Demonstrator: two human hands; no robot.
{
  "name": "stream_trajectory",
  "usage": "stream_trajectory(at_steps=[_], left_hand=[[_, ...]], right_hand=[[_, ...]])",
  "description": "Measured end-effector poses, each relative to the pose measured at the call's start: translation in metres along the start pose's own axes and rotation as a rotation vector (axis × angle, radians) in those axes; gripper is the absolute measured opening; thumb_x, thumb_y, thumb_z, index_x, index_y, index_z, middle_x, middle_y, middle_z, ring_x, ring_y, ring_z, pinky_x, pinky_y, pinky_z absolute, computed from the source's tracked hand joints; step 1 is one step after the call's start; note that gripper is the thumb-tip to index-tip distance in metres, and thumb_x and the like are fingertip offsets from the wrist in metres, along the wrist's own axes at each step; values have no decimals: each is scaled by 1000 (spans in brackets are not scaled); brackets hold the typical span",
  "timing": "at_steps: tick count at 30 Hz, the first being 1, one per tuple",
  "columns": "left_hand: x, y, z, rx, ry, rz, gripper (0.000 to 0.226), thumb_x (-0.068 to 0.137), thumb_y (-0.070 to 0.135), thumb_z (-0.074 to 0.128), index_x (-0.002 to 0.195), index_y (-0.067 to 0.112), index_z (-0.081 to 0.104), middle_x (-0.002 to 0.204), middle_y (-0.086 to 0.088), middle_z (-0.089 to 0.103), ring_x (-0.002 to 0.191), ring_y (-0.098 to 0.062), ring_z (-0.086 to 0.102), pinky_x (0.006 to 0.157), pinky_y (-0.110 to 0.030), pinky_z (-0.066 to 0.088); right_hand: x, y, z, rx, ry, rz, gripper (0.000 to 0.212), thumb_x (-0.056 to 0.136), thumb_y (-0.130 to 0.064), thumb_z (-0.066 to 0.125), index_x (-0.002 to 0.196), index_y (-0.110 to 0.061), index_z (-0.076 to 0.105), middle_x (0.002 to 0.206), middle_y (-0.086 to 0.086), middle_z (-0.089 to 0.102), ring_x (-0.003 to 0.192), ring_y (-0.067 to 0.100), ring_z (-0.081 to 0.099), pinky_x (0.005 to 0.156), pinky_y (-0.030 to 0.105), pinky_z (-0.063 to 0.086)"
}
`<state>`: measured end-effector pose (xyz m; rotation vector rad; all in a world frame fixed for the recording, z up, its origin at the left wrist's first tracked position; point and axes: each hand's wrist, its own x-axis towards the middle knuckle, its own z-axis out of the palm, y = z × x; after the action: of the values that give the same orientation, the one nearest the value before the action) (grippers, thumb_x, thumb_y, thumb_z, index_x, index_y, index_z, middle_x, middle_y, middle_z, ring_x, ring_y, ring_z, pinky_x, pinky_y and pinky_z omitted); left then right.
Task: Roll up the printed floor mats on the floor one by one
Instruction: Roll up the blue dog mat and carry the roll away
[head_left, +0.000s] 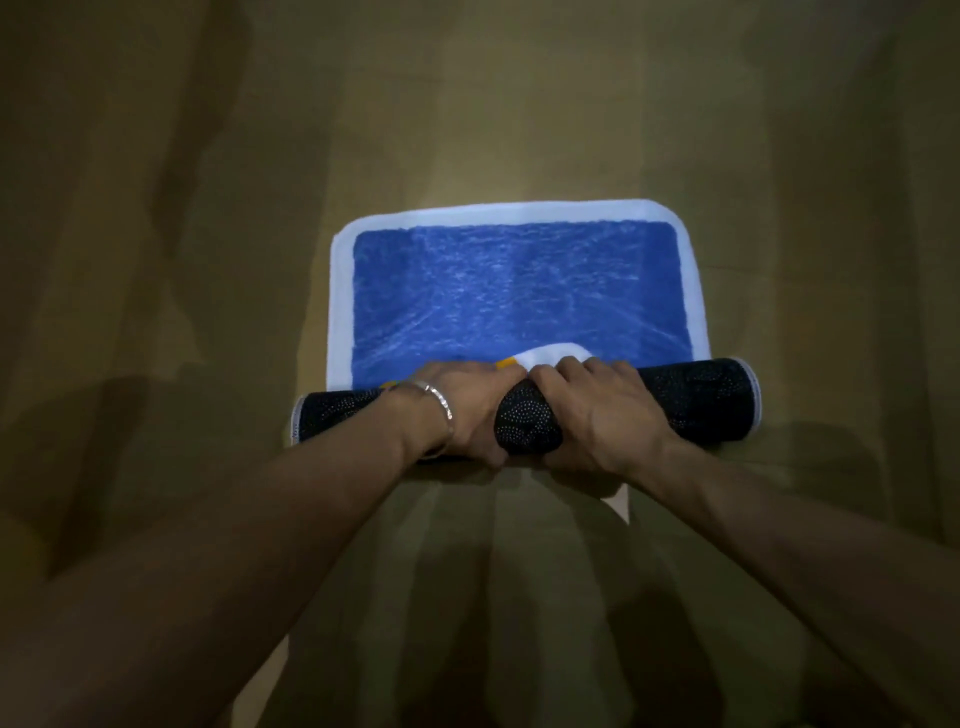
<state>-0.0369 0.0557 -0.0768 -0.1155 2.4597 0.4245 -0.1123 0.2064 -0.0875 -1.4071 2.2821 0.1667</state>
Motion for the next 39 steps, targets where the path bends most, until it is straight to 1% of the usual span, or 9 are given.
stream_trajectory(at_steps=[2, 5, 12, 16, 19, 25, 31, 33, 39], left_hand=[[-4, -1, 6, 115, 119, 26, 80, 65, 52, 72, 131, 31, 32, 120, 4, 47, 109, -22, 49, 83, -36, 41], [0, 2, 8, 217, 177, 8, 67, 73, 46, 68, 127, 23, 35, 120, -3, 47, 109, -27, 50, 84, -40, 39], [11, 0, -13, 55, -49, -2, 56, 67, 49, 73, 113, 30, 47, 104, 3, 59, 92, -20, 56, 71, -27, 39], [0, -5, -4, 119, 117, 37, 79, 65, 56, 72, 128, 29, 35, 119, 3, 51, 109, -23, 53, 83, -34, 42], [1, -1, 1, 210, 164, 38, 72, 69, 52, 70, 126, 23, 35, 118, -3, 51, 106, -27, 54, 81, -37, 41], [17, -5, -13, -28, -71, -4, 50, 57, 52, 74, 97, 35, 49, 92, 9, 64, 84, -19, 62, 72, -28, 51], [-4, -3, 1, 172, 190, -6, 95, 55, 63, 74, 132, 26, 32, 121, 4, 46, 111, -22, 48, 86, -37, 42], [-5, -1, 5, 271, 216, -26, 93, 62, 60, 70, 135, 23, 27, 124, -1, 45, 112, -26, 48, 90, -41, 39], [9, -8, -16, 46, 40, -29, 69, 62, 55, 73, 117, 29, 41, 109, 2, 60, 99, -24, 59, 74, -29, 42]], right_hand=[[5, 2, -8, 122, -25, 41, 66, 71, -57, 66, 121, -21, 43, 111, 3, 56, 101, 25, 54, 81, 37, 37], [9, 0, -14, 279, -74, 110, 56, 68, -50, 69, 112, -22, 47, 107, 0, 59, 99, 23, 57, 76, 33, 38], [0, -4, -5, 28, 4, 49, 65, 75, -49, 64, 127, -24, 36, 117, 4, 50, 105, 27, 50, 90, 40, 35], [15, 6, -23, 234, -113, 74, 57, 69, -52, 69, 114, -24, 46, 106, 1, 60, 93, 25, 58, 79, 34, 44], [16, 9, -29, 337, -211, 96, 55, 68, -52, 72, 111, -26, 49, 105, -1, 61, 92, 21, 56, 74, 31, 41], [-3, -3, -8, -125, 84, 1, 82, 69, -54, 69, 135, -22, 31, 120, 5, 48, 105, 29, 49, 90, 43, 36], [24, 7, -29, 101, -111, 35, 69, 66, -55, 71, 121, -24, 43, 110, 2, 58, 93, 25, 56, 80, 37, 43], [30, 8, -37, 202, -221, 82, 64, 62, -56, 73, 113, -27, 47, 105, -1, 60, 87, 22, 55, 77, 34, 45], [8, -1, -9, -94, 71, 15, 89, 68, -57, 69, 139, -22, 28, 127, 5, 47, 112, 29, 46, 99, 44, 31]])
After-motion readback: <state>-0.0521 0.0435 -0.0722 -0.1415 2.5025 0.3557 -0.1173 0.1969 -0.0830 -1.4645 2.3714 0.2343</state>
